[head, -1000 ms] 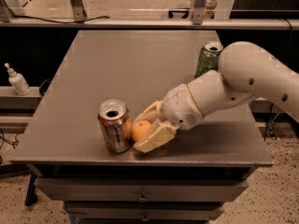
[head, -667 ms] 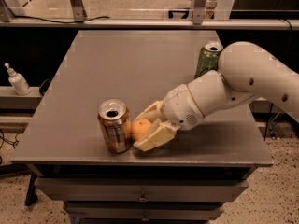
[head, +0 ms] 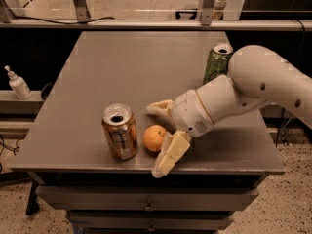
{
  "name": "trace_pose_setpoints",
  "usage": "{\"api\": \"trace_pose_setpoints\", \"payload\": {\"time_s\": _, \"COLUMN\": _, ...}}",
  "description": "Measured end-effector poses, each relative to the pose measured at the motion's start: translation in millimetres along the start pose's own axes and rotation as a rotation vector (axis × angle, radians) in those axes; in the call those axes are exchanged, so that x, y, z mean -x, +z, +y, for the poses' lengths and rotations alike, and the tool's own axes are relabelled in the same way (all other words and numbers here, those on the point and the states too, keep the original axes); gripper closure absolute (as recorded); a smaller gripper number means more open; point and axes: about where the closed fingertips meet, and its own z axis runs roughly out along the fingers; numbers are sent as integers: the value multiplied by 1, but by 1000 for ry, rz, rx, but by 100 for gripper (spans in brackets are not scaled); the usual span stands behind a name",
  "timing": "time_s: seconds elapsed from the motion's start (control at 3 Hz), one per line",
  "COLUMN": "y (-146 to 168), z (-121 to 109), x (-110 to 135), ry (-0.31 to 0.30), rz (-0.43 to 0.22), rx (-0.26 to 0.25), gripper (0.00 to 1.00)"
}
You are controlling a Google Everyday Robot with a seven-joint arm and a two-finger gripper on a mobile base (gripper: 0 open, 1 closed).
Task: Move orange near orange can
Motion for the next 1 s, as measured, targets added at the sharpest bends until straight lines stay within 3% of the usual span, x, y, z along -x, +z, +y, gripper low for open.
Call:
{"api": "trace_pose_setpoints", "payload": {"time_s": 0.67, "y": -10, "z": 2, "x": 5, "ry": -11, "rz": -8, "rx": -15, "gripper": 0}}
{"api": "trace_pose_setpoints", "payload": {"time_s": 1.0, "y": -48, "z": 4, "x": 19, "ry": -52, "rz": -30, "rx": -86, "gripper": 0}}
